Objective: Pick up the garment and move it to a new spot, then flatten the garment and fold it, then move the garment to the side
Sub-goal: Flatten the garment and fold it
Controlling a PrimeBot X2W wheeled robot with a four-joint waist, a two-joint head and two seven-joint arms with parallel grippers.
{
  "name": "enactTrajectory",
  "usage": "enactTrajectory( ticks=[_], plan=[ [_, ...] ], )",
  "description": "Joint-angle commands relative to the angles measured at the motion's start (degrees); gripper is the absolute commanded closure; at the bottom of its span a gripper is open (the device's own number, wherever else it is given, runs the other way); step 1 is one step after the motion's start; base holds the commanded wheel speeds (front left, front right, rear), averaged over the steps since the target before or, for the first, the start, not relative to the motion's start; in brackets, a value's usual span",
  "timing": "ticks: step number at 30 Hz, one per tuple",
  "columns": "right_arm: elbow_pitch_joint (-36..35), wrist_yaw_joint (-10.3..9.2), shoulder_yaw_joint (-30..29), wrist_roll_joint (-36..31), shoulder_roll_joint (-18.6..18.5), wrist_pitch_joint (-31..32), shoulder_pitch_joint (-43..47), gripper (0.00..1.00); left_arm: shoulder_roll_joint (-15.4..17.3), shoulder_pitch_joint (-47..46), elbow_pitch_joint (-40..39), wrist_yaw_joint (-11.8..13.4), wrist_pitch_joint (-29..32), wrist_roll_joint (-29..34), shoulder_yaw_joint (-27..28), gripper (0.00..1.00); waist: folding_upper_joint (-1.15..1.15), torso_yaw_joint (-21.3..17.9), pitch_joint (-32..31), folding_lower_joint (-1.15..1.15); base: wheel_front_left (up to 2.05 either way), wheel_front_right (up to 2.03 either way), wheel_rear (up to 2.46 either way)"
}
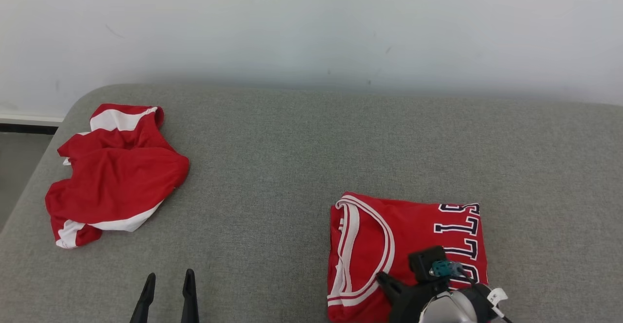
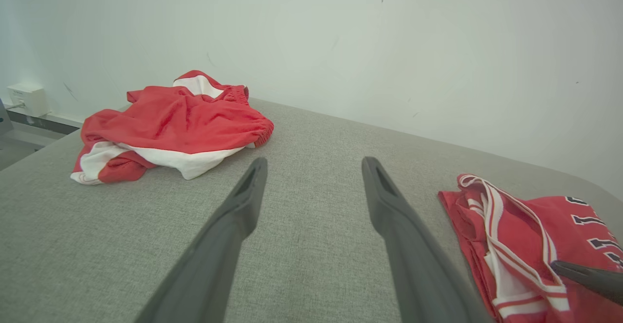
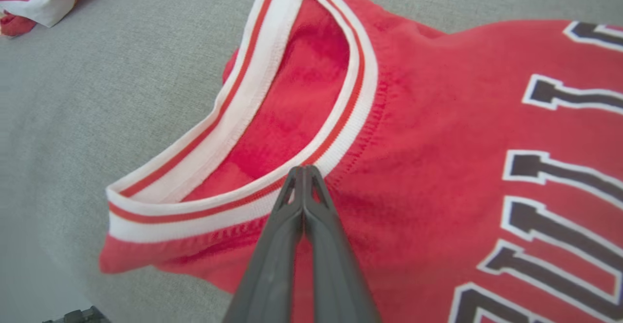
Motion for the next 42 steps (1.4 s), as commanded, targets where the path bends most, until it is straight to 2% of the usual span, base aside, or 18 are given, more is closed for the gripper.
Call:
enactTrajectory(
  ticks=[1, 11, 14, 19, 20, 22, 27, 28, 34, 42],
  plan=[
    [0.64, -0.14, 1.25, 1.20, 0.00, -0.50, -0.59, 1.00, -0.05, 0.21, 0.09, 0.20, -0.18, -0.04, 0.15, 0.00, 0.00, 0.00, -0.05, 0.00, 0.00, 0.00, 0.00],
    [0.90, -0.14, 11.34, 11.78, 0.00, -0.93, -1.96, 1.00, -0.05, 1.30, 0.06, 0.70, -0.18, -0.44, 0.24, 0.00, 0.00, -0.34, -1.17, 0.00, 0.00, 0.00, 0.00],
    [-0.55, -0.14, 11.55, 13.28, -0.02, -1.48, -1.90, 1.00, -0.05, 1.56, -0.09, 0.87, -0.18, -0.59, 0.49, 0.00, 0.00, -0.72, -1.62, 0.00, 0.00, 0.00, 0.00],
    [-4.17, -0.14, 7.42, 13.64, -0.38, -4.00, -0.10, 1.00, -0.05, 2.51, -0.48, 1.28, -0.18, -0.63, 1.16, 0.00, 0.00, -1.74, -2.48, 0.00, 0.00, 0.00, 0.00],
    [-6.01, -0.14, 4.54, 12.85, -1.03, -5.33, 0.97, 0.73, -0.06, 2.76, -0.67, 1.45, -0.17, -0.64, 1.48, 0.00, 0.00, -2.27, -2.85, 0.00, 0.00, 0.00, 0.00],
    [-8.03, -0.14, 1.53, 11.71, -1.29, -6.66, 2.41, 0.00, -0.04, 2.79, -0.90, 1.56, -0.18, -0.57, 1.84, 0.00, 0.00, -2.80, -3.17, 0.00, 0.00, 0.00, 0.00],
    [-12.98, -0.14, -6.10, 8.42, -1.78, -10.23, 6.16, 0.00, -0.05, 3.22, -1.10, 1.47, -0.18, 0.09, 2.60, 0.00, 0.00, -4.28, -3.75, 0.00, 0.00, 0.00, 0.00],
    [-12.98, -0.14, -6.10, 8.42, -1.78, -10.23, 6.16, 0.00, -0.05, 3.22, -1.10, 1.47, -0.18, 0.09, 2.60, 0.00, 0.00, -4.28, -3.75, 0.00, 0.00, 0.00, 0.00],
    [-15.71, -0.13, -14.52, 4.17, -1.61, -13.59, 10.17, 0.00, -0.05, 2.47, -0.42, 1.15, -0.18, 0.58, 3.13, 0.00, 0.00, -5.74, -4.35, 0.00, 0.00, 0.00, 0.00],
    [-14.57, -0.14, -16.59, 2.99, -3.48, -15.30, 13.11, 0.00, -0.04, 1.19, 2.16, 0.48, -0.18, 1.04, 3.23, 0.00, 0.00, -7.41, -5.34, 0.00, 0.00, 0.00, 0.00]
  ],
)
